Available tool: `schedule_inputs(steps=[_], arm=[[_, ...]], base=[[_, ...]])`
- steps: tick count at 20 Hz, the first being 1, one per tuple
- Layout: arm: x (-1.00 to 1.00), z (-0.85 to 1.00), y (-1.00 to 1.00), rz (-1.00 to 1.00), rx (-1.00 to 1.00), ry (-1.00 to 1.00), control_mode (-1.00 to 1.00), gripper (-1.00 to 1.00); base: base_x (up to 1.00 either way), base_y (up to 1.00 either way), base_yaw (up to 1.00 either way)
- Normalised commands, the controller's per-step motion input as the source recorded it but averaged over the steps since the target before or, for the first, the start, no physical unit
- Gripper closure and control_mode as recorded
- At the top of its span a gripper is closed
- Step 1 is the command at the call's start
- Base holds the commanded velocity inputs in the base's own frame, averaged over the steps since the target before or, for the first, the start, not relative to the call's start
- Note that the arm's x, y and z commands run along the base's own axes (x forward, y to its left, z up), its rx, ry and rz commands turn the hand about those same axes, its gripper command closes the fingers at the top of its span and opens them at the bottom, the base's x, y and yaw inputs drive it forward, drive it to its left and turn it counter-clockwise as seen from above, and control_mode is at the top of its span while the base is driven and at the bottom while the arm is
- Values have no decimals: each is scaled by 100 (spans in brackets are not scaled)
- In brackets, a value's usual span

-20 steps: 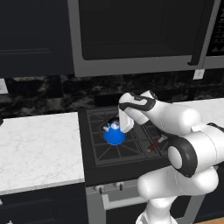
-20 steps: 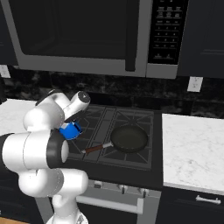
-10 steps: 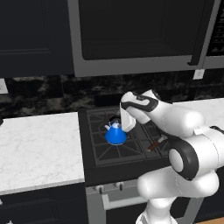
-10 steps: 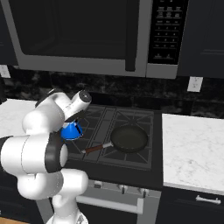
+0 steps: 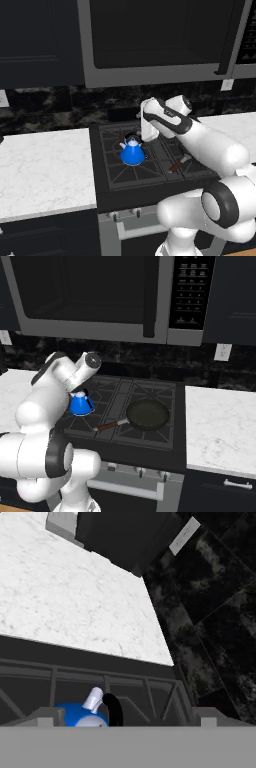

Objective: Pick the kettle from the counter and place it on a stove burner. Then turn the burner on.

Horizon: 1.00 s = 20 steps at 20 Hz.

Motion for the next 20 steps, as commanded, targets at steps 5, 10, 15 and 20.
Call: schedule_inputs(steps=[5,10,15,20], arm=[[-100,22,0,-14,3,-32,-100,-100],[-100,28,9,-14,2,-46,-100,-100],[-100,77,77,-4,-16,-34,-100,-100],[-100,17,100,0,-61,-10,-100,-100]], base=[[0,0,0],[0,0,0],[0,0,0],[0,0,0]])
